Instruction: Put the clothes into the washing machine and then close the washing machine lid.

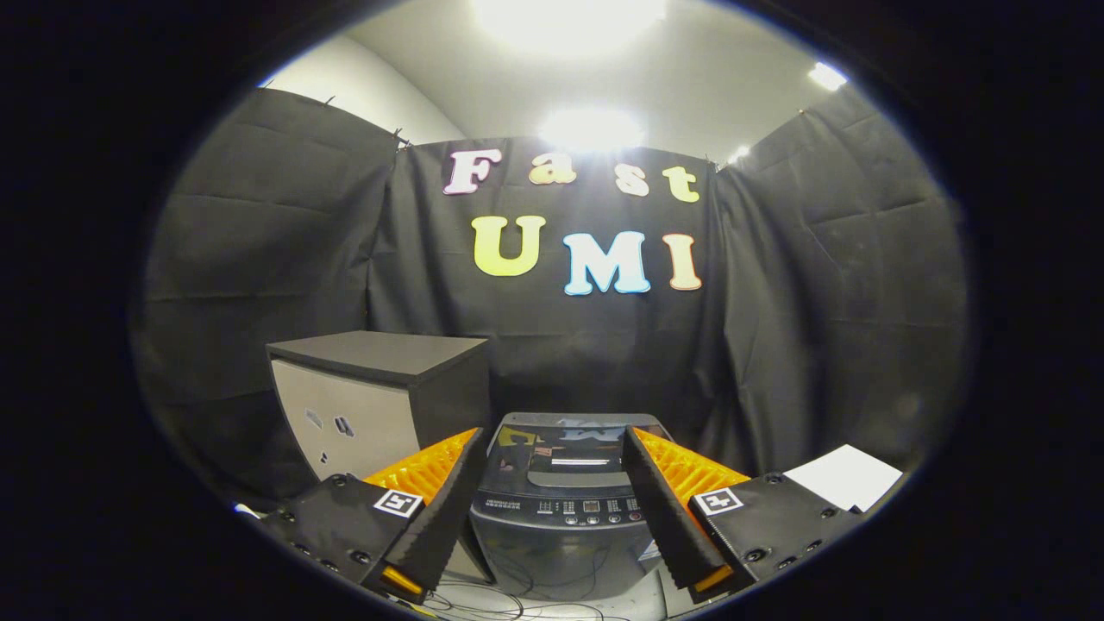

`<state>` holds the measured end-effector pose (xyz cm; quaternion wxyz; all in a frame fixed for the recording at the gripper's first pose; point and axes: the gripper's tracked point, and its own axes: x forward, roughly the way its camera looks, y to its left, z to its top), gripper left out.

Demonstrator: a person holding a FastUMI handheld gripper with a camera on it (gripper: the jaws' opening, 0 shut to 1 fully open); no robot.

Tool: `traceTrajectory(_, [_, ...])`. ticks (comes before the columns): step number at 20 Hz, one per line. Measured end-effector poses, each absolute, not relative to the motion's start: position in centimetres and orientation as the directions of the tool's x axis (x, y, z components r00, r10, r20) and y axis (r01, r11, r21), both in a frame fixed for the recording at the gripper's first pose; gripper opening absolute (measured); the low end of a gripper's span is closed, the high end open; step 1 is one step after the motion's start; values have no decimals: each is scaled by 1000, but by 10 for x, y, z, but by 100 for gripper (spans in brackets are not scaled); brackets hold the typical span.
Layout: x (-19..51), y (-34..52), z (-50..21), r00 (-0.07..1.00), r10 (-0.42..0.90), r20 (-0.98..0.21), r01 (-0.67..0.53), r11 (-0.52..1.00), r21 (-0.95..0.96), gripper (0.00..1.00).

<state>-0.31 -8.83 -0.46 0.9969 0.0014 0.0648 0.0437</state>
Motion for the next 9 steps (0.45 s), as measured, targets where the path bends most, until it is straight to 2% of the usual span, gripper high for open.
traceTrajectory(9, [-48,-108,-6,992,74,-106,-74,997,10,98])
